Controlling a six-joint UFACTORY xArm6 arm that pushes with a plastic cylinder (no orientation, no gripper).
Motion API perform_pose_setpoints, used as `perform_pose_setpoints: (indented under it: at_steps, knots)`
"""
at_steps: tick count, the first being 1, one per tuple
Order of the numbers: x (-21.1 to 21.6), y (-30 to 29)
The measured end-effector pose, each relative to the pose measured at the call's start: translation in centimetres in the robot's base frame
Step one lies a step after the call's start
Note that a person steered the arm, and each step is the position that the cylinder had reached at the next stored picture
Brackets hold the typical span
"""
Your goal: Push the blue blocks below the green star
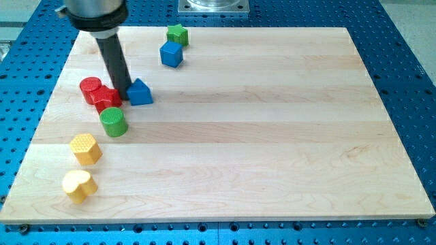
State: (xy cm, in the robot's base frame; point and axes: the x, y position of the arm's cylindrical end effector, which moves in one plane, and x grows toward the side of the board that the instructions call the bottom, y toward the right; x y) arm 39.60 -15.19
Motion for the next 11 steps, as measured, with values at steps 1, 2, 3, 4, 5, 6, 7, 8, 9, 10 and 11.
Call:
perform_pose_setpoints:
  at_steps: [1, 2, 3, 4, 5, 6, 7, 8, 9, 10, 11]
  knots:
    - [0.7, 4.7]
    - [6.0, 5.7]
    - [8.6, 9.6]
    - [2.9, 10.7]
    - [0.3, 9.7]
    - [3.6, 11.1]
    - [6.4, 5.9]
    - [4.1, 5.7]
    - [-2.0, 6.8]
    - [-2.0, 6.8]
    - [-0.1, 6.3]
